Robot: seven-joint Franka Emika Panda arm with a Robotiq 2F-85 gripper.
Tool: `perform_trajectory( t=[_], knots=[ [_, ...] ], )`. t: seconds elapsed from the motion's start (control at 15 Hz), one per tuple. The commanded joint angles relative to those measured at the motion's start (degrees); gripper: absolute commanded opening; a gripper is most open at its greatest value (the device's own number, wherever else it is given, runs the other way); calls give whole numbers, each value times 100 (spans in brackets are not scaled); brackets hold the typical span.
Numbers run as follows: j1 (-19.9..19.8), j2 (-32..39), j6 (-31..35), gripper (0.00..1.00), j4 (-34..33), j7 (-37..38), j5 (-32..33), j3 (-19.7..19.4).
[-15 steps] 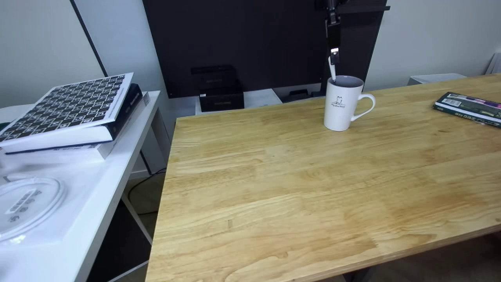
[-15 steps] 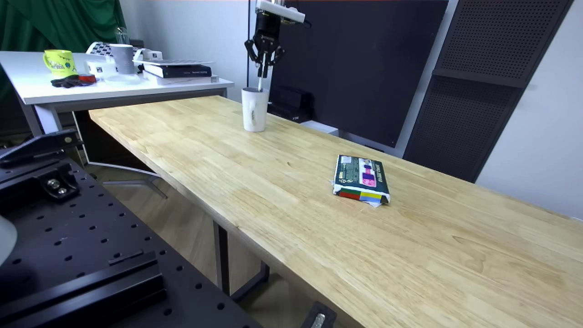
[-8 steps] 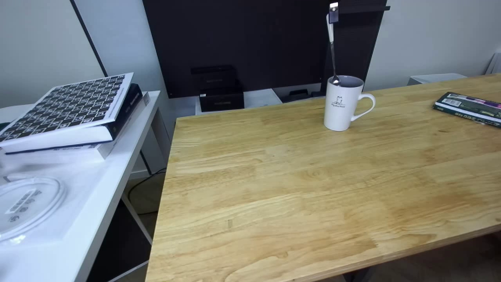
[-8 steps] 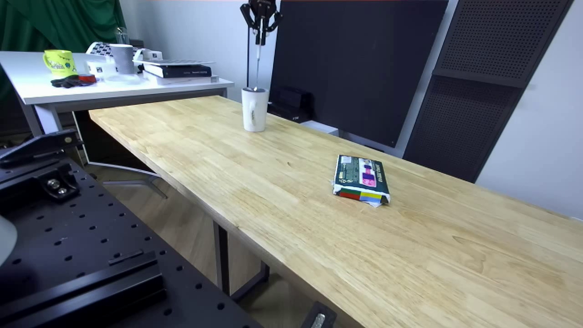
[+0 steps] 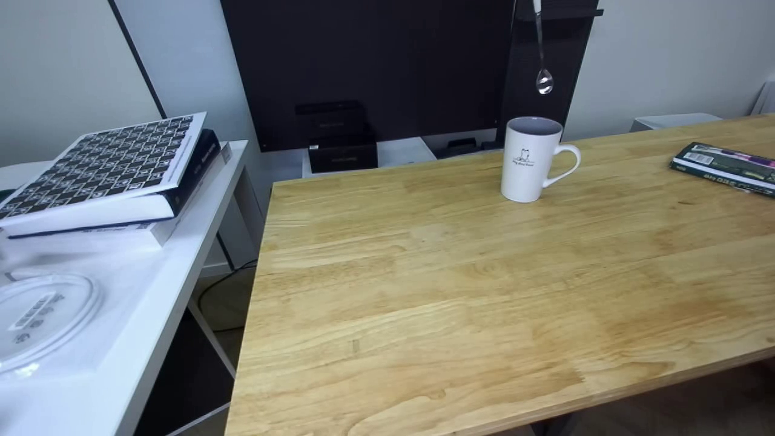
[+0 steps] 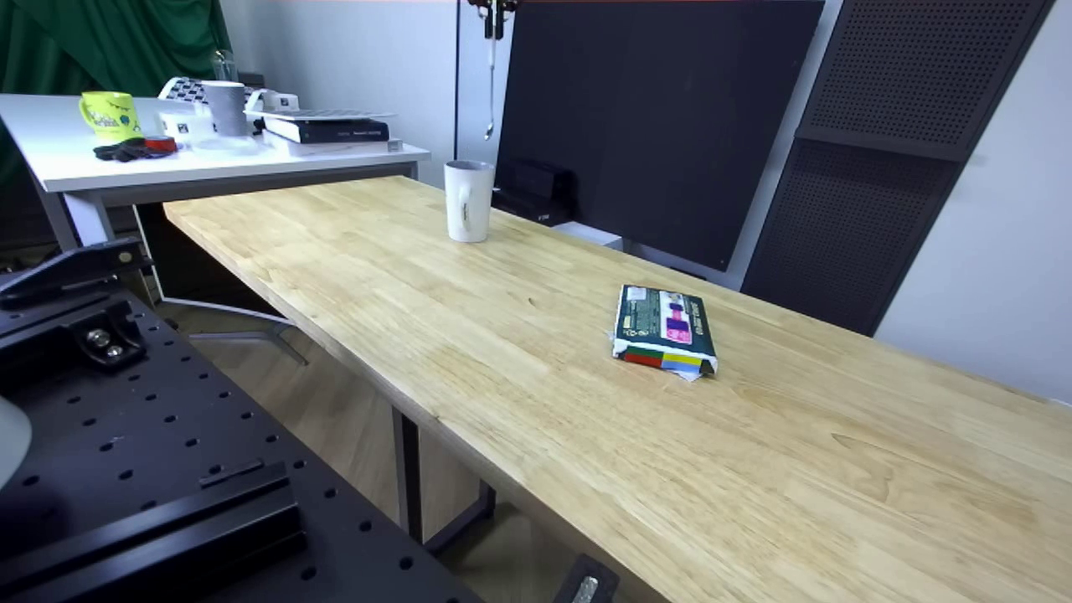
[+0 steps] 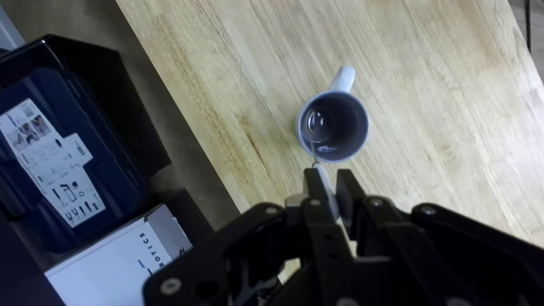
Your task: Take the spoon out of the mug and put it on the table
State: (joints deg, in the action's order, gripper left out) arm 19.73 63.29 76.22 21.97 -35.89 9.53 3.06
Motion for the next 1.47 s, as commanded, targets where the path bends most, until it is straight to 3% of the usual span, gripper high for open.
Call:
perform_trajectory(
  t=[0.0,0.27,0.73,0.8,1.27,1.33,1.4],
  knots=[
    [8,133,-487,3,-278,110,248,-309],
    [-157,513,-694,3,-234,33,248,-388],
    [-585,1426,-649,3,-284,-97,-149,-159],
    [-637,1359,-526,3,-7,-87,-213,-119],
    [-927,1643,-476,3,40,-113,-576,-26],
    [-945,1640,-470,12,36,-94,-613,-37],
    [-960,1634,-466,39,35,-86,-634,-46]
  ],
)
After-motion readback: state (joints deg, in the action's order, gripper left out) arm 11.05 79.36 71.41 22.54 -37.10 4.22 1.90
